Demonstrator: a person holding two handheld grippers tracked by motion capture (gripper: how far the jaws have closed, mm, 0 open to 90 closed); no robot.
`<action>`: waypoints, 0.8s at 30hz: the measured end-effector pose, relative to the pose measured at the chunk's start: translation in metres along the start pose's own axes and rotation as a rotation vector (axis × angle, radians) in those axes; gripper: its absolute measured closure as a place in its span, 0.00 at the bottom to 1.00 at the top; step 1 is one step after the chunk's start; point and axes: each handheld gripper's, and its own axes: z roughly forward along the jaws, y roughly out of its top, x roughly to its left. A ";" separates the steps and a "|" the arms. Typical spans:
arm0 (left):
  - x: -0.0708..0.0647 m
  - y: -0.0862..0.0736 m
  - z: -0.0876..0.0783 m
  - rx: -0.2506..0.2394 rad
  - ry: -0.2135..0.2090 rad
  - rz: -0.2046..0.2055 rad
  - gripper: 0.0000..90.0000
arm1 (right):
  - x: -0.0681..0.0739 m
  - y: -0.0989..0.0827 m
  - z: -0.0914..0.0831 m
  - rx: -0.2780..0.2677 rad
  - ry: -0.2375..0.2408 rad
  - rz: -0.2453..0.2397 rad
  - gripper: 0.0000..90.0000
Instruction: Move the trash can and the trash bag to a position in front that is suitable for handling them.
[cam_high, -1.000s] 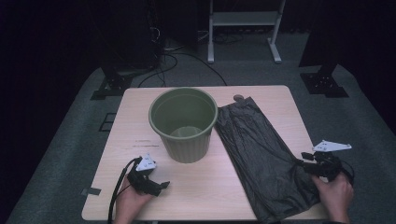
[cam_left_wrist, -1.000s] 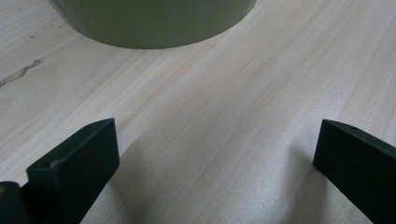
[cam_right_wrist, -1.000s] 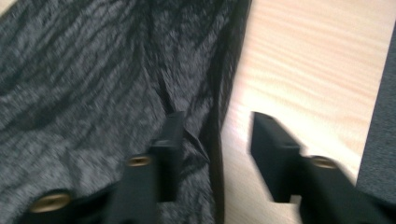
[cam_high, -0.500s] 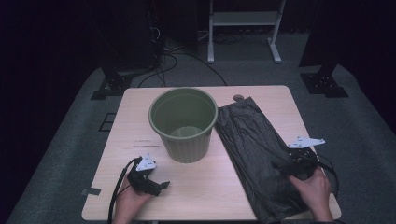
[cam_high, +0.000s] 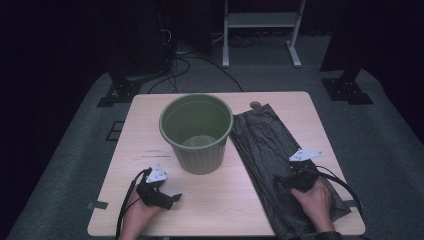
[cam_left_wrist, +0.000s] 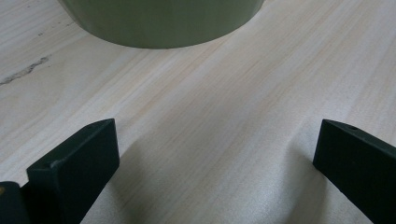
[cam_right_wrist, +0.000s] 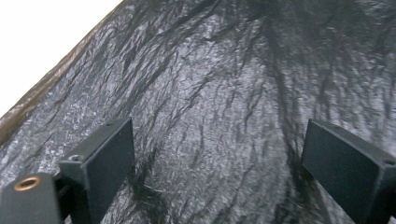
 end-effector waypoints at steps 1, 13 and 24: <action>0.000 0.000 0.000 0.000 0.004 -0.006 0.00 | 0.000 0.000 0.001 0.003 0.003 0.001 0.09; 0.005 0.007 -0.016 -0.055 -0.019 -0.052 0.00 | -0.002 -0.005 0.004 -0.001 0.016 0.014 0.09; 0.010 0.028 -0.045 -0.095 -0.067 -0.075 0.00 | -0.002 -0.005 0.004 -0.001 0.016 0.013 0.09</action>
